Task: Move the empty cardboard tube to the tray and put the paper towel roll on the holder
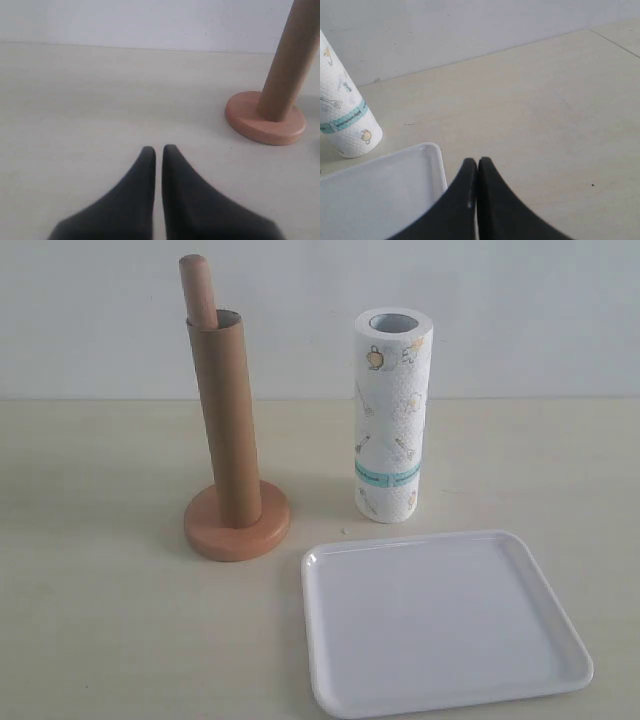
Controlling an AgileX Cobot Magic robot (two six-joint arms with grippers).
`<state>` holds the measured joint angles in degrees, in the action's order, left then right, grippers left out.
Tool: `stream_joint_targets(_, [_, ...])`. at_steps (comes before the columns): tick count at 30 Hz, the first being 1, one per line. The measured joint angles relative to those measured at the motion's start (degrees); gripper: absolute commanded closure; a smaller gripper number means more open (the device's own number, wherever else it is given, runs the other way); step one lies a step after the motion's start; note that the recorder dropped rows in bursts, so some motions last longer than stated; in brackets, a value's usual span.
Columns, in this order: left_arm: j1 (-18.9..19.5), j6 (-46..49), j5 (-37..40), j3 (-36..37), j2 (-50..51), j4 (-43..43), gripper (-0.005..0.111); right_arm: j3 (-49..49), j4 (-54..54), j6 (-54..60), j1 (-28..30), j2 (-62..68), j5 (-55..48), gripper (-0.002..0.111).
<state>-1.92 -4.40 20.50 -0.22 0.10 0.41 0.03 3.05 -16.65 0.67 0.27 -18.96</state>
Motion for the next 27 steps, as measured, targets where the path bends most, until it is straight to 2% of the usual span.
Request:
stream_joint_targets(11, [0.0, 0.0, 0.6, -0.5, 0.0, -1.4, 0.102, 0.0, 0.0, 0.0, 0.0, 0.0, 0.0, 0.108])
stream_joint_targets(15, [0.0, 0.0, 1.6, -7.4, 0.0, -6.0, 0.102, 0.0, 0.0, 0.0, 0.0, 0.0, 0.0, 0.108])
stream_joint_targets(18, [0.0, 0.0, 0.7, -18.0, -0.1, -11.0, 0.102, 0.0, 0.0, 0.0, 0.0, 0.0, 0.0, 0.108])
stream_joint_targets(21, [0.0, 0.0, -1.3, -21.7, -0.1, -12.5, 0.102, 0.0, 0.0, 0.0, 0.0, 0.0, 0.0, 0.108])
stream_joint_targets(23, [0.0, 0.0, -7.4, -22.0, -0.1, -14.5, 0.102, 0.0, 0.0, 0.0, 0.0, 0.0, 0.0, 0.108])
stream_joint_targets(27, [0.0, -1.0, -32.0, -23.4, 0.9, -16.8, 0.102, 0.0, 0.0, 0.0, 0.0, 0.0, 0.0, 0.108])
